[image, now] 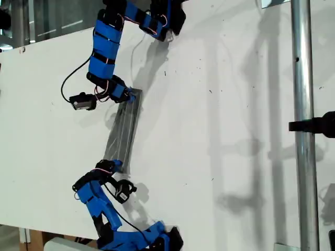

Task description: Grasp corners of a towel and fold twice.

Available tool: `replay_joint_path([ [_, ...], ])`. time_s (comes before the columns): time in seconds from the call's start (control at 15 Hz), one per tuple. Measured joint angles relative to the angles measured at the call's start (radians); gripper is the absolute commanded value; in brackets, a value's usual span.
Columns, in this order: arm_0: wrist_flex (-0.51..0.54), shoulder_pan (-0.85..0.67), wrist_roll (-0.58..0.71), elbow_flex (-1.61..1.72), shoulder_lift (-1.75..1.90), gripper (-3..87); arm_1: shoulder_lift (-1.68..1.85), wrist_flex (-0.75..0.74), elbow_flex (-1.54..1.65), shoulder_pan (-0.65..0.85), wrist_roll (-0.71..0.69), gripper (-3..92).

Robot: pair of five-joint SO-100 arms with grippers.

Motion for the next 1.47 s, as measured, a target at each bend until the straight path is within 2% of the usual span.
replay_joint_path([
  [0.07, 0.002, 0.000, -0.009, 0.002, -0.025, 25.7, -0.046, -0.014, 0.000, 0.005, 0.009, -0.2],
  [0.13, 0.003, -0.002, -0.003, 0.002, -0.052, 30.8, -0.089, -0.025, 0.000, 0.006, 0.011, 18.1],
  [0.2, 0.008, -0.002, -0.015, 0.002, -0.066, 29.4, -0.114, -0.026, 0.000, 0.011, 0.018, 24.8],
  [0.27, 0.020, -0.002, -0.018, 0.002, -0.067, 28.0, -0.115, -0.015, -0.002, 0.012, 0.031, 39.8],
  [0.47, 0.098, -0.002, -0.048, 0.012, -0.018, 26.6, -0.014, 0.064, 0.000, 0.028, 0.038, 37.4],
  [0.6, 0.149, -0.002, -0.057, 0.052, 0.100, 27.4, 0.140, 0.143, 0.026, 0.092, 0.044, 36.9],
  [0.87, 0.150, 0.029, -0.067, 0.281, 0.469, 27.8, 0.528, 0.181, 0.262, 0.215, 0.143, 42.0],
  [0.93, 0.123, 0.066, -0.083, 0.373, 0.586, 27.4, 0.627, 0.173, 0.348, 0.238, 0.193, 43.7],
  [1.07, 0.066, 0.183, -0.152, 0.577, 0.815, 25.5, 0.811, 0.114, 0.551, 0.229, 0.304, 41.0],
  [1.27, -0.074, 0.431, -0.327, 0.969, 1.173, 7.0, 1.192, -0.015, 0.899, 0.184, 0.446, 41.4],
  [1.47, -0.259, 0.611, -0.546, 1.390, 1.566, -0.2, 1.233, -0.086, 0.957, 0.150, 0.500, 42.3],
])
